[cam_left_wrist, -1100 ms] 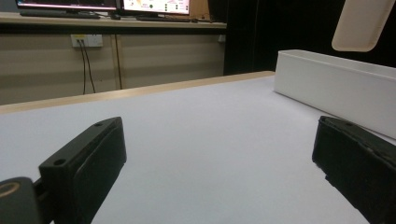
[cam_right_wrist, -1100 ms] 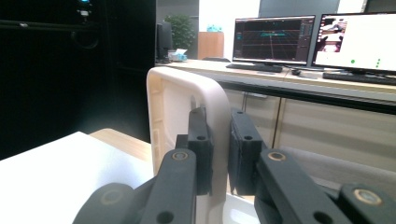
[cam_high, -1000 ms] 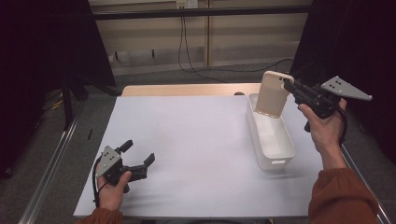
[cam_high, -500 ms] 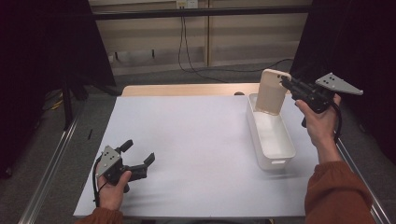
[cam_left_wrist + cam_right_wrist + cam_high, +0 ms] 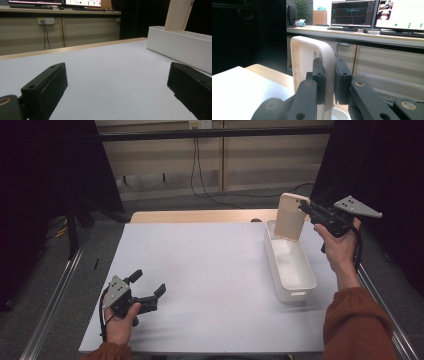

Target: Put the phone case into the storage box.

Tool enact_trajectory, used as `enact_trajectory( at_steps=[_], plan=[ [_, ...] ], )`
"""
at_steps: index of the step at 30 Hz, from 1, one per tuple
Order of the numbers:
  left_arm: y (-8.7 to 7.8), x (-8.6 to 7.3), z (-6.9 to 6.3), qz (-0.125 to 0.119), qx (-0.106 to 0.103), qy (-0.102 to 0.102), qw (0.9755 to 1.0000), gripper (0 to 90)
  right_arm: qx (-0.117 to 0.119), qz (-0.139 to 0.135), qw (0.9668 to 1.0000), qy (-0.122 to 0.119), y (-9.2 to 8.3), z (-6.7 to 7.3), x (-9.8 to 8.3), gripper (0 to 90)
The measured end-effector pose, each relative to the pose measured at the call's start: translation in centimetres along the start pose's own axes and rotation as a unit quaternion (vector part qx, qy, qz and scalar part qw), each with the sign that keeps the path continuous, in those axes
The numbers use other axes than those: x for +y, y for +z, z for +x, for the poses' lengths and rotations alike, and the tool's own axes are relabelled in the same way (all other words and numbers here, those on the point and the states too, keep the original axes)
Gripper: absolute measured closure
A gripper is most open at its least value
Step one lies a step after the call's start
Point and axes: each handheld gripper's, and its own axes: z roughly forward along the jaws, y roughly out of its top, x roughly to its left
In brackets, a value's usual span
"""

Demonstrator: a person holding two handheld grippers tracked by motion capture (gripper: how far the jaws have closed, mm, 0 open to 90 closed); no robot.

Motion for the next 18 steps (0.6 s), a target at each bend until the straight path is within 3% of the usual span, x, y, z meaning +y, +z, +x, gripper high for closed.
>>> enact_trajectory(
  at_steps=[18],
  plan=[
    [0.2,0.0,0.1,0.003,-0.004,0.0,1.0,3.0,0.0,0.017,0.9999,0.0,2.3,-0.5,-1.3,81.3]
  ],
)
